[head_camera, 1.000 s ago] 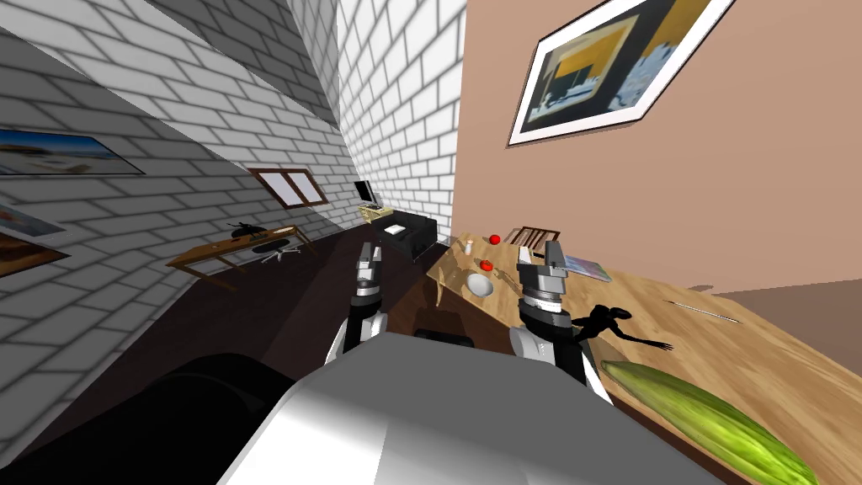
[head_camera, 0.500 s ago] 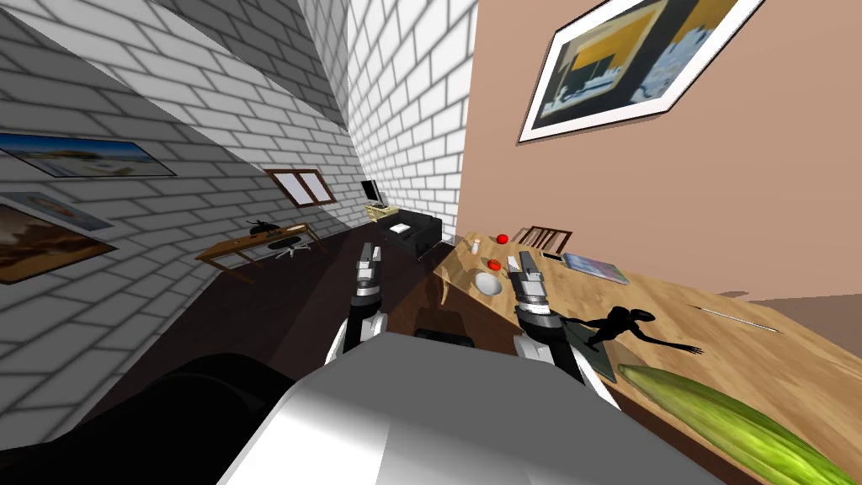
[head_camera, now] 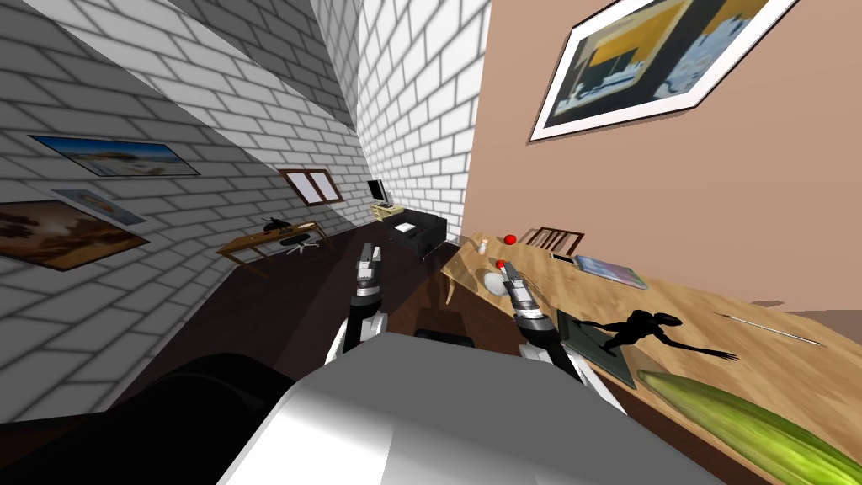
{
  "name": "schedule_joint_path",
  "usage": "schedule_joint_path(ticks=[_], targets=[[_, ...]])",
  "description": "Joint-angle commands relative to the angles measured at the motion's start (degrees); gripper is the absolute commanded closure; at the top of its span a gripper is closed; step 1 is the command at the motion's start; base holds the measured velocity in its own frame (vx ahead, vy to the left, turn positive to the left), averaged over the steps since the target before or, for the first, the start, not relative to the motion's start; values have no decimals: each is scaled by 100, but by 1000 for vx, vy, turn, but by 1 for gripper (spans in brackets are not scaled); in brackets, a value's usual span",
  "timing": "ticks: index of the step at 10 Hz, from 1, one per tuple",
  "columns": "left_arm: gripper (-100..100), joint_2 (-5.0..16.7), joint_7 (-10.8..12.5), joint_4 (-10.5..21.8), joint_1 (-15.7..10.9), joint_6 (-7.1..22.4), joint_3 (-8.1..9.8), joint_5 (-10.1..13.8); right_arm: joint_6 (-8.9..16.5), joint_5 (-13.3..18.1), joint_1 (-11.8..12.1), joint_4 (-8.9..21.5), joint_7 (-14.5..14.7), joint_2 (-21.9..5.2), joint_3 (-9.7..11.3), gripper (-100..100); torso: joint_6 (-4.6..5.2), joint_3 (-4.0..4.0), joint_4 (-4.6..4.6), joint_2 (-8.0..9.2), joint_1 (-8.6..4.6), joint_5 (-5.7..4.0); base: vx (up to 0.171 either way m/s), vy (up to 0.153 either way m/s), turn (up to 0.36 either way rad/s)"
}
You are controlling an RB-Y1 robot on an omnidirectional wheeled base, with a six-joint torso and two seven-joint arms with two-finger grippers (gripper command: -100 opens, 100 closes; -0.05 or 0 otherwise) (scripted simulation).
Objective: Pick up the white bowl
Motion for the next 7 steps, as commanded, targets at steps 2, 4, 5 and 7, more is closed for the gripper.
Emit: schedule_joint_path(ticks=[2,4,5,7], targets=[[0,0,0,0,0,0,0,0,66,127,-22,474,179,-460,93,-100,-1,-1,-1,-1,-3,-1,-30,108,106],[0,0,0,0,0,0,0,0,77,189,-25,756,259,-756,140,-100,0,-3,-1,-6,2,1,-14,92,89],[0,0,0,0,0,0,0,0,77,189,-25,905,259,-796,140,-100,-2,-4,-2,-7,-2,-1,-16,59,43],[0,0,0,0,0,0,0,0,97,322,-31,1355,418,-1201,254,-100,-1,-2,-1,-2,-10,-3,-27,99,130]])
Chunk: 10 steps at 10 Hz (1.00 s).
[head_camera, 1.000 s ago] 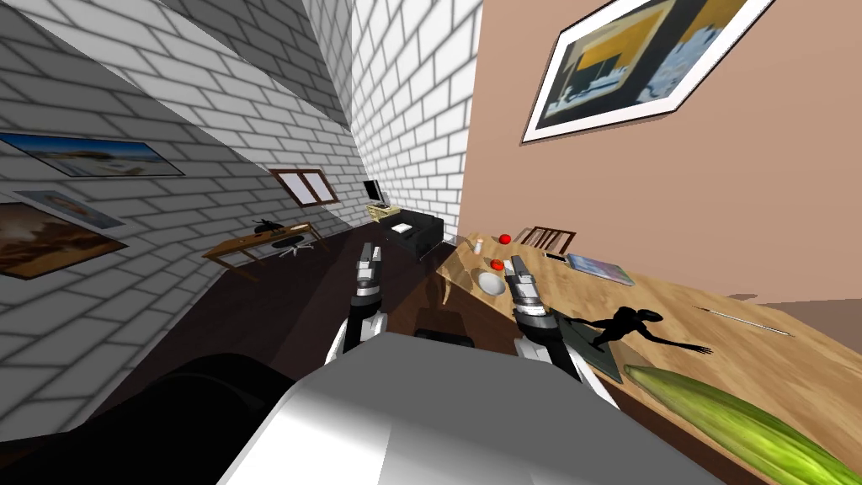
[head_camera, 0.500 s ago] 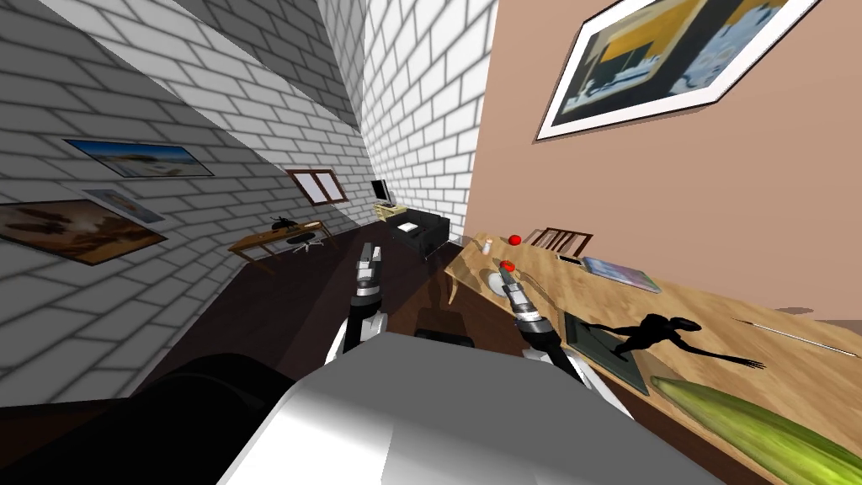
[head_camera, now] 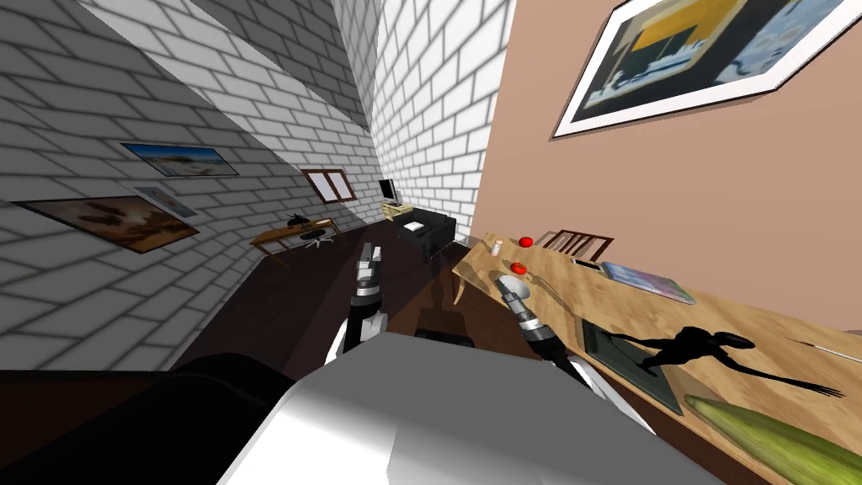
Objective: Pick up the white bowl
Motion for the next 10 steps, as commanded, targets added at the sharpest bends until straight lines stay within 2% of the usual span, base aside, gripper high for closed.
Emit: schedule_joint_path(ticks=[1,2,3,4,5,6,7,8,9,10], targets=[[0,0,0,0,0,0,0,0,52,44,-19,286,56,-210,41,-100,0,0,0,0,0,0,-5,98,56],[0,0,0,0,1,0,1,0,61,115,-23,542,134,-415,107,-100,2,-3,-1,-5,-7,0,-8,91,132],[0,0,0,0,0,0,0,0,61,115,-23,627,134,-471,107,-100,0,-3,-1,-5,-8,-1,-7,64,53],[0,1,0,0,1,0,1,0,69,189,-28,785,210,-693,179,-100,3,-2,-1,-4,-18,-2,-6,85,133],[0,0,0,0,0,0,0,0,69,189,-28,944,210,-732,179,-100,0,-3,-1,-6,-12,-2,2,72,65],[0,1,0,0,1,0,1,0,77,266,-34,1115,284,-944,256,-100,3,-4,-1,-7,-17,-2,-5,74,142],[0,1,0,0,0,0,1,0,77,266,-34,1296,284,-992,256,-100,0,-4,-1,-6,-17,-3,7,58,61],[0,1,0,0,1,0,1,0,84,345,-42,1497,354,-1231,340,-100,4,-5,-1,-8,-22,-3,27,73,137],[0,1,0,0,1,0,1,0,84,345,-42,1637,354,-1249,340,-100,0,-8,-3,-15,-18,-3,29,58,70],[0,1,0,0,1,0,1,0,90,426,-50,1866,420,-1465,428,-100,3,-9,-3,-16,-22,-3,21,68,150]])
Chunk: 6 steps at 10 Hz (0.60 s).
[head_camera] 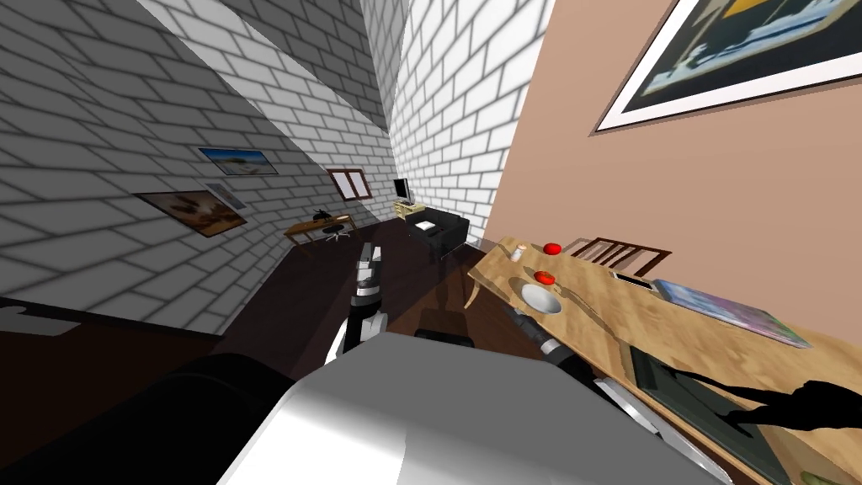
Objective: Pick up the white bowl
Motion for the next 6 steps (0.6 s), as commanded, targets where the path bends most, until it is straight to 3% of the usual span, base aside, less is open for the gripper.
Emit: schedule_joint_path(ticks=[1,4,5,6], targets=[[0,0,0,0,0,0,0,0,18,35,37,201,30,-162,29,-100,0,0,0,0,0,0,19,57,69],[0,0,0,0,1,0,1,0,25,198,16,710,148,-647,218,-100,4,2,1,3,-4,0,22,62,120],[0,0,0,0,0,0,0,0,25,198,16,871,148,-647,218,-100,1,1,1,2,-1,0,23,48,80],[0,0,0,0,1,0,1,0,26,281,5,1017,199,-877,317,-100,5,2,0,3,-5,-1,18,57,149]])
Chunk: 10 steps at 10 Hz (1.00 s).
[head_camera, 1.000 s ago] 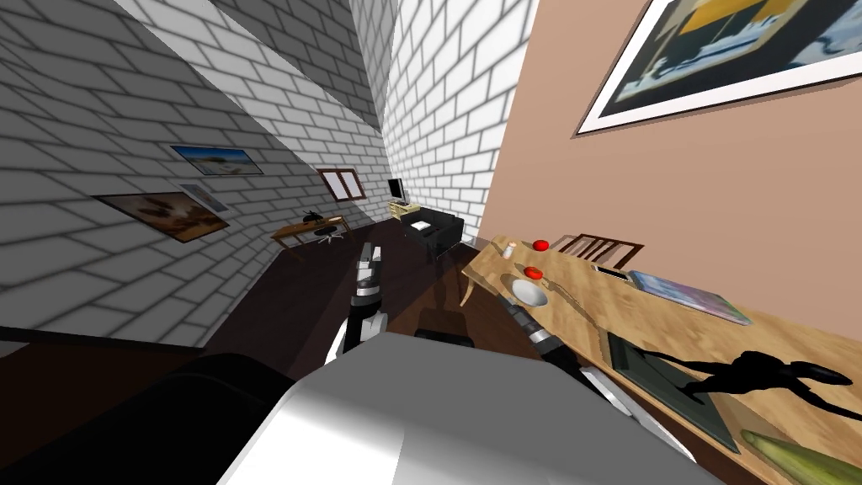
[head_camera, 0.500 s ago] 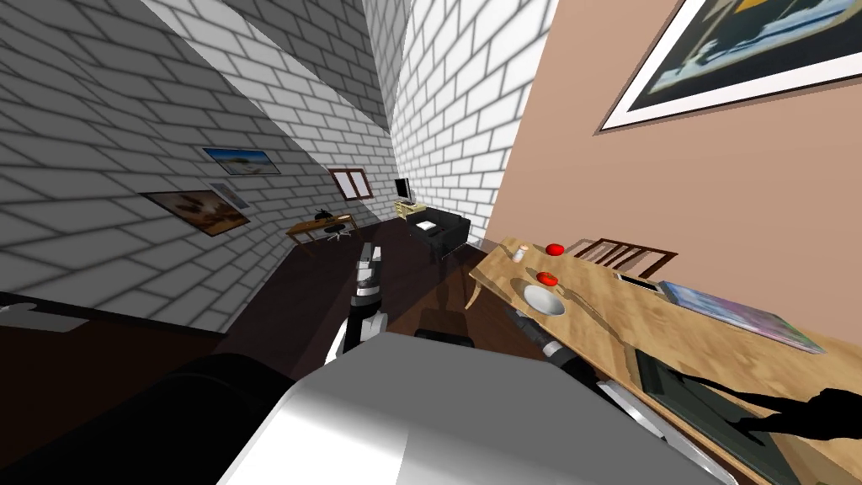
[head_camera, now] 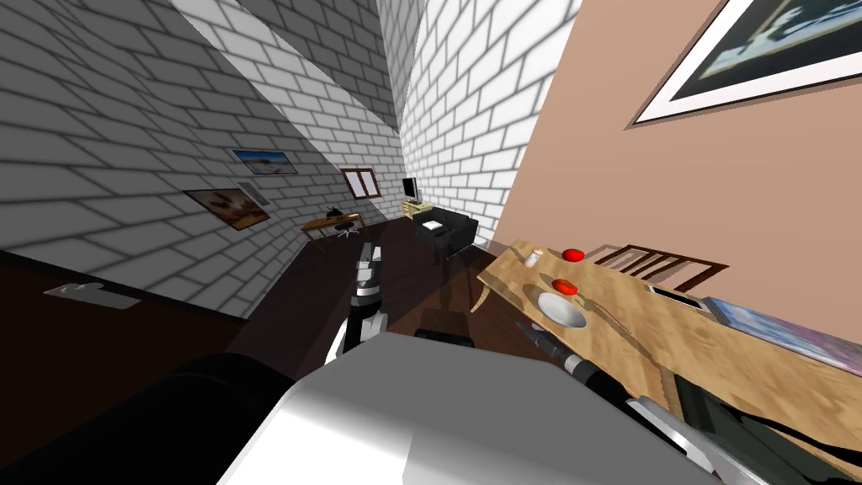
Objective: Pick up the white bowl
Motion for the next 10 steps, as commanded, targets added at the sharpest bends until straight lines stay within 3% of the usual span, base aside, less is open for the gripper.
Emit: schedule_joint_path(ticks=[1,2,5,7,10], targets=[[0,0,0,0,0,0,0,0,-4,44,24,268,44,-97,40,-100,0,0,0,0,0,0,17,42,74],[0,0,0,0,1,0,1,0,-5,125,12,482,90,-318,141,-100,6,2,0,3,-4,-1,25,46,121],[0,0,0,0,0,0,0,0,-8,206,-1,890,130,-529,240,-100,1,-3,-1,-5,-2,0,36,43,102],[0,0,0,0,0,0,0,0,-17,359,-30,1451,196,-921,428,-100,3,-2,-1,-3,-1,1,41,63,171],[0,0,0,0,1,0,0,0,-24,432,-47,1724,222,-1101,515,-100,4,0,0,0,-2,1,28,39,79]])
